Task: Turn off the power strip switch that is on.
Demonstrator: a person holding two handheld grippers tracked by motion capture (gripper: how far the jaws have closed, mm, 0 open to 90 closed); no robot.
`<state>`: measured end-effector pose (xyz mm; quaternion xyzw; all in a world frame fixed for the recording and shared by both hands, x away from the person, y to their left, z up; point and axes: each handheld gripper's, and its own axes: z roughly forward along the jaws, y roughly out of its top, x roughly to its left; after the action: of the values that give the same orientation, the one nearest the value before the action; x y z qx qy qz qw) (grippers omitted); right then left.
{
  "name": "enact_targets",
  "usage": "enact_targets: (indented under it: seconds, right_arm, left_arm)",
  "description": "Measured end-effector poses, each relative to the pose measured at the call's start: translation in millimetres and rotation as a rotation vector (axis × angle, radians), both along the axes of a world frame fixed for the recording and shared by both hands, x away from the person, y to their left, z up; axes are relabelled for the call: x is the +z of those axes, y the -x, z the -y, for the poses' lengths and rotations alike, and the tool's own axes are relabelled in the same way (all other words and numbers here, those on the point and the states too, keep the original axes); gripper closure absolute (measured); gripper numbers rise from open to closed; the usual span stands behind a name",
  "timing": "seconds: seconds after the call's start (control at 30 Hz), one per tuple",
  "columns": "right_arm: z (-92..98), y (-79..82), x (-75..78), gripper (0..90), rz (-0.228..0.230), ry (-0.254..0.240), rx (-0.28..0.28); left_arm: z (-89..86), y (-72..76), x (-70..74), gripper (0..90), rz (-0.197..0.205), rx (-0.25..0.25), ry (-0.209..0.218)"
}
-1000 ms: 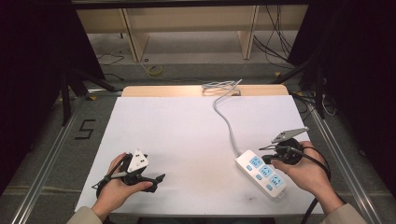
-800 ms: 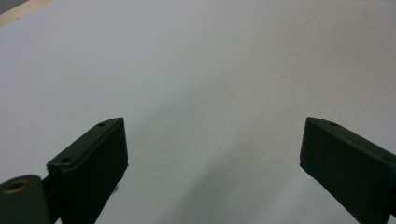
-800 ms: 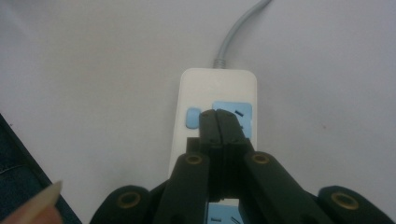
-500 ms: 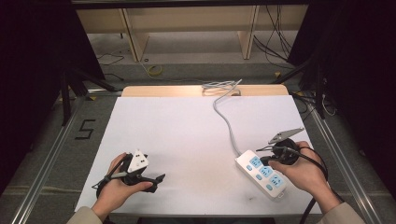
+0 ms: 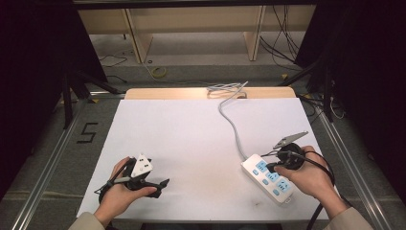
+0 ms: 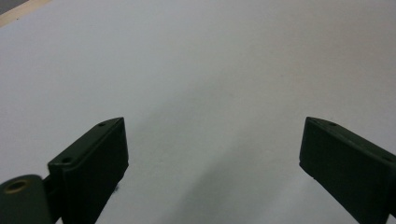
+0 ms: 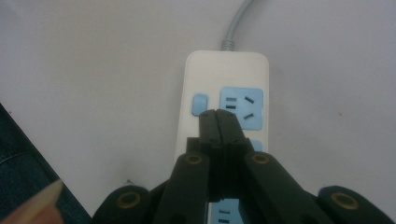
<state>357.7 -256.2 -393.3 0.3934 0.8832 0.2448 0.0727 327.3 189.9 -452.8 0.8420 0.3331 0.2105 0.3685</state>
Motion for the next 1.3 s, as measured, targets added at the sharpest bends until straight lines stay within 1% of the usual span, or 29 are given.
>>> enact_targets:
  seconds: [0.3, 0.97, 1.3]
  right_arm:
    - [-2.7, -1.6, -3.3, 90.0, -0.019, 0.015, 0.007]
    - [-11.3, -3.7, -17.0, 90.0, -0.099, 0.056, 0.024]
    - [-15.1, -5.2, -22.7, 90.0, -0.129, 0.079, 0.033]
  left_arm:
    - [0.0, 0.1, -0.1, 7.5, 0.001, -0.001, 0.001]
    - [0.4, 0.2, -0.1, 7.6, 0.0, -0.003, -0.001]
    - [0.3, 0.2, 0.0, 7.6, 0.001, -0.005, -0.004]
